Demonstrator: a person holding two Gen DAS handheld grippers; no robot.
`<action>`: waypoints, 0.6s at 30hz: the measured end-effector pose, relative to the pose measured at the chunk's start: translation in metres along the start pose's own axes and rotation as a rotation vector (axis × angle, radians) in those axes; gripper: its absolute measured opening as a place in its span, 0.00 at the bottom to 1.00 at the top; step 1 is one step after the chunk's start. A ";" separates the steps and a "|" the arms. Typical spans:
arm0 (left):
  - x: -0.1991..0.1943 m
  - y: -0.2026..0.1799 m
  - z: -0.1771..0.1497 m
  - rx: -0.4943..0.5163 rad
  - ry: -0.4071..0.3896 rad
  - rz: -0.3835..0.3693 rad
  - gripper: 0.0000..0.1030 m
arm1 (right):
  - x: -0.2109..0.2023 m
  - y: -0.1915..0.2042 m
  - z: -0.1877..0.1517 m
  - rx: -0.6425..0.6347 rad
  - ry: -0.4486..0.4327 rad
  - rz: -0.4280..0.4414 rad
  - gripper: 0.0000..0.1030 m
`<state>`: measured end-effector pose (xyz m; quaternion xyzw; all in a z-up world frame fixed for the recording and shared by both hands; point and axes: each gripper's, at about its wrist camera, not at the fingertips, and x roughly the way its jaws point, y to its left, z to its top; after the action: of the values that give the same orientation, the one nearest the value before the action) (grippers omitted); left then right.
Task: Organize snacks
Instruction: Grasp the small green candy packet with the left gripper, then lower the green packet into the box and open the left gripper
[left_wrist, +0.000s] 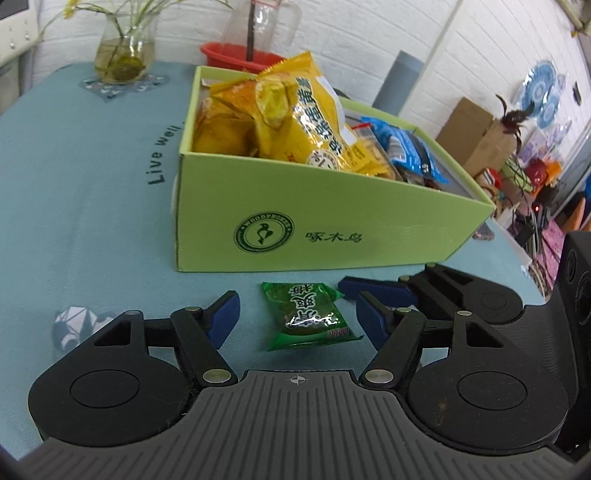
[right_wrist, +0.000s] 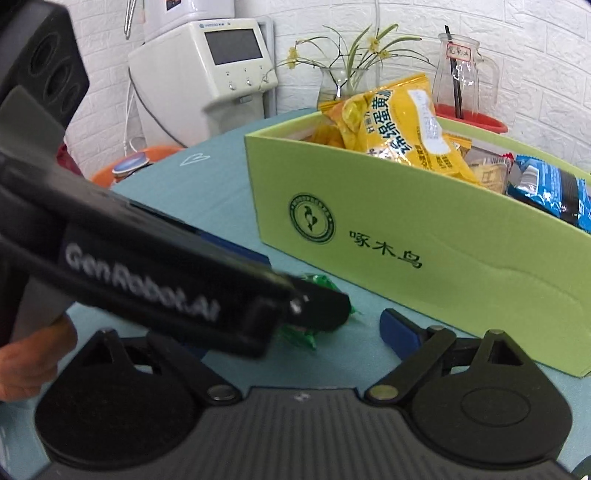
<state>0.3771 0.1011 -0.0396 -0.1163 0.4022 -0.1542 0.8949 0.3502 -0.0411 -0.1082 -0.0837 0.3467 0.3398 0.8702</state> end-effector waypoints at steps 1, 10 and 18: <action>0.002 -0.001 -0.002 0.011 -0.007 0.003 0.50 | 0.002 0.000 -0.002 -0.007 -0.008 -0.013 0.89; -0.017 -0.025 -0.032 0.032 0.021 0.010 0.17 | -0.034 0.011 -0.019 -0.012 -0.007 0.003 0.46; -0.056 -0.082 -0.014 0.121 -0.045 -0.027 0.17 | -0.100 0.010 -0.007 -0.072 -0.113 -0.086 0.50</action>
<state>0.3166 0.0444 0.0167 -0.0707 0.3703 -0.1878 0.9070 0.2868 -0.0895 -0.0469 -0.1104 0.2806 0.3184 0.8987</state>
